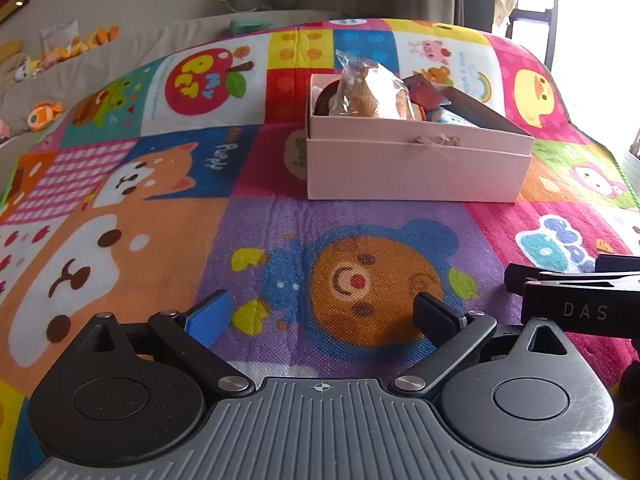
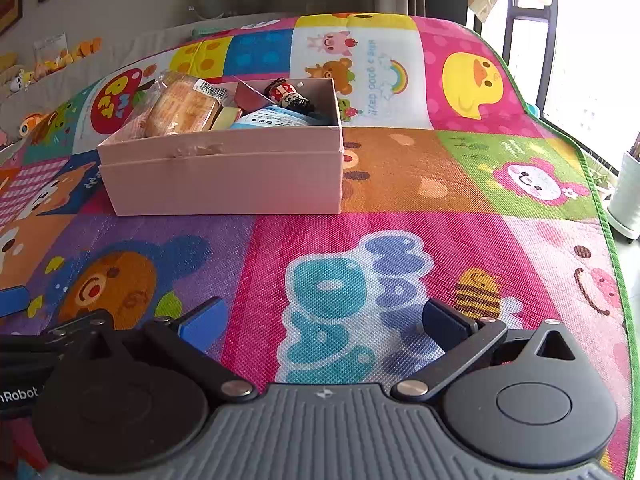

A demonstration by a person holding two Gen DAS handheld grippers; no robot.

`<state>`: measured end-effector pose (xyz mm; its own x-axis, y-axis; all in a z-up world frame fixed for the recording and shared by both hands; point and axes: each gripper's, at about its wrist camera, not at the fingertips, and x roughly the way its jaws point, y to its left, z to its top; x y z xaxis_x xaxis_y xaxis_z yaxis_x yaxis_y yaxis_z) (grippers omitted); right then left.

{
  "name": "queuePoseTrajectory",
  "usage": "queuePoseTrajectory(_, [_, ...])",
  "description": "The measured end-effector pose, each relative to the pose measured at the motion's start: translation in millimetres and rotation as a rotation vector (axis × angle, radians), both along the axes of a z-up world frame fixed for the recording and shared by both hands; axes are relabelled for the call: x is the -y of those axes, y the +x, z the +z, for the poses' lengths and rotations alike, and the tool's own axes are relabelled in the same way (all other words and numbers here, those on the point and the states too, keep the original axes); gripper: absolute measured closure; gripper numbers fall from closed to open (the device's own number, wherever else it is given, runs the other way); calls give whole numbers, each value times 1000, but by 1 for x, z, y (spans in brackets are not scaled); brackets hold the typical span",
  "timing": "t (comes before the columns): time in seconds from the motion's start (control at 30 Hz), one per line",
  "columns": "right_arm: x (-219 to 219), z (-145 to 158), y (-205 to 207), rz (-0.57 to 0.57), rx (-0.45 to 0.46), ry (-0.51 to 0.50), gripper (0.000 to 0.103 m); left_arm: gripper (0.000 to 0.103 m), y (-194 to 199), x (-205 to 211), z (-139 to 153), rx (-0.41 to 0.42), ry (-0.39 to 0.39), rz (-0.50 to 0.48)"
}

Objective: Organize objects

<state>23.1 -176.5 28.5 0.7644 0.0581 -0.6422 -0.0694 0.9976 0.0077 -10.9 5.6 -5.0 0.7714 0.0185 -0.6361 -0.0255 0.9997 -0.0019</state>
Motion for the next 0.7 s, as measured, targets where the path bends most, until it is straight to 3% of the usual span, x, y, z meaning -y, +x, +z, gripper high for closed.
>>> queuePoseTrajectory(0.7, [1, 0, -1, 6, 1, 9, 0, 3, 3, 0, 0, 0, -4, 28])
